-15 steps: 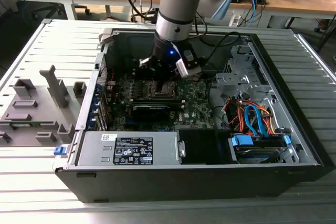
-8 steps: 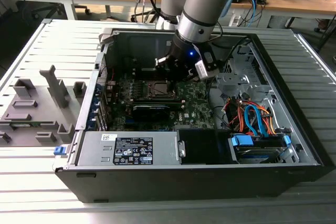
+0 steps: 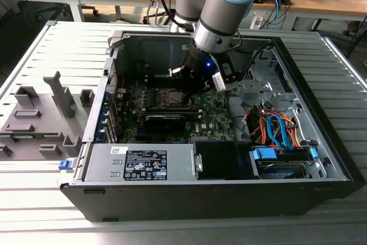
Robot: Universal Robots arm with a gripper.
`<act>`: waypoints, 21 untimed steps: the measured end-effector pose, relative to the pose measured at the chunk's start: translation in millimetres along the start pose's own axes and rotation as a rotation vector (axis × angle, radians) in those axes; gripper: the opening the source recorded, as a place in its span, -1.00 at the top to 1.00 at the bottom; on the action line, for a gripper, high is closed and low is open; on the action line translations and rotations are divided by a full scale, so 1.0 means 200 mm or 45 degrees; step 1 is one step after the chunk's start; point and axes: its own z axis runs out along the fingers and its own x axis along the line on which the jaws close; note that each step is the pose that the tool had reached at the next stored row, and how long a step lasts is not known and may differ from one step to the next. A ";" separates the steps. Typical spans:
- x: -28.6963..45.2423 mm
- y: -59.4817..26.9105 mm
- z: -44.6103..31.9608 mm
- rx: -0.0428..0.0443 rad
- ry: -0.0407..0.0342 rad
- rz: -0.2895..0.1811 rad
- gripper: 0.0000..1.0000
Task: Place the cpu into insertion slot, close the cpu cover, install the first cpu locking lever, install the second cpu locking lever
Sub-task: 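Install the second cpu locking lever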
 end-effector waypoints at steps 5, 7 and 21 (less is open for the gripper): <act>0.009 -0.035 0.009 -0.004 0.0012 -0.001 0.79; 0.022 -0.046 0.012 -0.006 0.0011 -0.001 0.79; 0.168 -0.051 0.049 -0.018 -0.0017 -0.004 0.79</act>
